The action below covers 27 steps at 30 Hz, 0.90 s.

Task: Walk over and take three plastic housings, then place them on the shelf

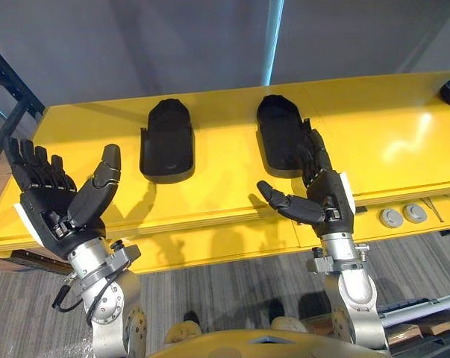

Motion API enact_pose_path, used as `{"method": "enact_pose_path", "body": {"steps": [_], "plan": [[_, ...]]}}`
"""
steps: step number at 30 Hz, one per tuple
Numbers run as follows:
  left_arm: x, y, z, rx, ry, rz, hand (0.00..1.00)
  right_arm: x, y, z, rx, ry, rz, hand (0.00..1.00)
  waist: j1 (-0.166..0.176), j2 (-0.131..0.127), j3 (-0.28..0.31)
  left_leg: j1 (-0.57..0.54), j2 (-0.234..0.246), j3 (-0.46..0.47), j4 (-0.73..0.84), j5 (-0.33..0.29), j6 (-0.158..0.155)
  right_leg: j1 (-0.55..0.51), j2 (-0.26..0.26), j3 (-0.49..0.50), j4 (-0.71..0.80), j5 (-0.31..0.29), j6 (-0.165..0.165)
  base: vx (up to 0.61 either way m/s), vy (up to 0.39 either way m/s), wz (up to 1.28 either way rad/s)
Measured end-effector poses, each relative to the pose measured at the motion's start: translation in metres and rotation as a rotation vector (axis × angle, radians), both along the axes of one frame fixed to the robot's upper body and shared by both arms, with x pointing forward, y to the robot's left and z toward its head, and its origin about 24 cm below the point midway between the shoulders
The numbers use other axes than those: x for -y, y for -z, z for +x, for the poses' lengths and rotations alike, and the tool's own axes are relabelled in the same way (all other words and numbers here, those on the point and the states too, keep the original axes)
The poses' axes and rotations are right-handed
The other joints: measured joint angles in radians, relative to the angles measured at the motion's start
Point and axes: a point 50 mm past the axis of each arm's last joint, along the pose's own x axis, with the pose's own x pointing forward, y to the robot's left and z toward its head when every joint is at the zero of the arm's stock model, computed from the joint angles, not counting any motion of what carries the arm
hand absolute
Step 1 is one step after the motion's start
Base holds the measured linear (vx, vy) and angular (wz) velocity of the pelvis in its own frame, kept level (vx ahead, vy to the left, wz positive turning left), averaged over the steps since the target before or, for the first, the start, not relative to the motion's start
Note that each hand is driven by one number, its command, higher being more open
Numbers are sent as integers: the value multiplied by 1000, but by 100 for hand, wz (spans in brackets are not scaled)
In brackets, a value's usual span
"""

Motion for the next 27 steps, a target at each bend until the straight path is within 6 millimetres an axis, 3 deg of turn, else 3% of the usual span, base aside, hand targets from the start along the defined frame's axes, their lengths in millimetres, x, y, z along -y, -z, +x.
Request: {"method": "enact_pose_path", "body": {"steps": [7,27], "plan": [[5,1,3,-14,34,-3,100,-5,14,7,-54,-6,-71,100,1,-1,-2,0,-1,-2,-2,4,0,-1,0,-2,0,2,-3,0,0,0],[4,0,4,-5,33,-2,100,-7,11,25,-30,6,-81,100,5,2,14,-2,-13,-24,-32,22,1,-3,-2,-24,3,-6,-14,-4,-2,3]]}}
